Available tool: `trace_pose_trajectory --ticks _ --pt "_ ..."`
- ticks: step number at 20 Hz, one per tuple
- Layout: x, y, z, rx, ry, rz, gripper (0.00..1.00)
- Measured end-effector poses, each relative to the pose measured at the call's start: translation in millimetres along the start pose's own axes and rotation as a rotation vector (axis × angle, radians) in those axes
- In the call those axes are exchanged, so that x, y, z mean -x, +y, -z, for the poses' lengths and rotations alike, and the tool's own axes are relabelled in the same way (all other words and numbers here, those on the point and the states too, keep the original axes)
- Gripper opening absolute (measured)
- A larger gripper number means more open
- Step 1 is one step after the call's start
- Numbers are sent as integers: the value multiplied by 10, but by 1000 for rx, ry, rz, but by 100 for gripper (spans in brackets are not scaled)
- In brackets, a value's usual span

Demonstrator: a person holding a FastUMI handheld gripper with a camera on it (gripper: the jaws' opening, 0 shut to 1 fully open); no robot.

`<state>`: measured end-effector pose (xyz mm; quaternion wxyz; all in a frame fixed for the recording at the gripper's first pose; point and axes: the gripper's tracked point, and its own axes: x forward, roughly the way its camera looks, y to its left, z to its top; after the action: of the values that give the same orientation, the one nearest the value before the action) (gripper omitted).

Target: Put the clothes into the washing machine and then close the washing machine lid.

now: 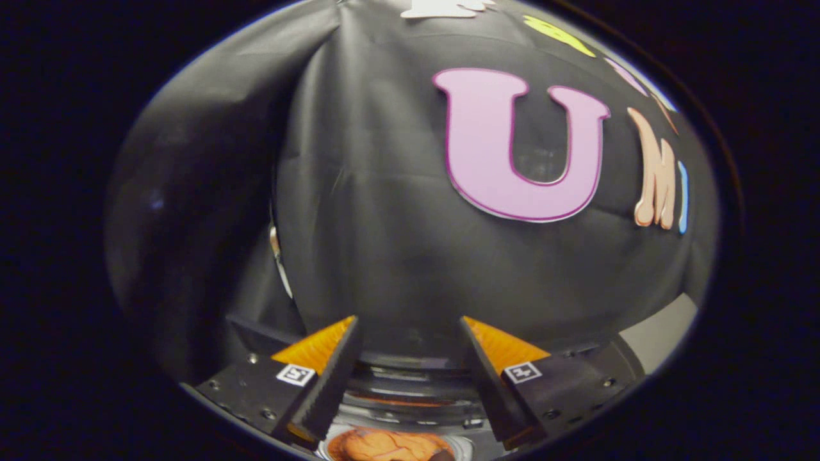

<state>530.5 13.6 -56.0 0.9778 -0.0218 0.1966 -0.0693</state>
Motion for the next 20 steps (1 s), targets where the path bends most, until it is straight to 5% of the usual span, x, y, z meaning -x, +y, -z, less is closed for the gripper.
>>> trace_pose_trajectory --ticks 6,12,20 --pt "166 -75 -25 89 -41 13 84" --pt "-78 -44 175 -81 126 -25 83" --pt "139 -48 136 -25 168 -42 83"
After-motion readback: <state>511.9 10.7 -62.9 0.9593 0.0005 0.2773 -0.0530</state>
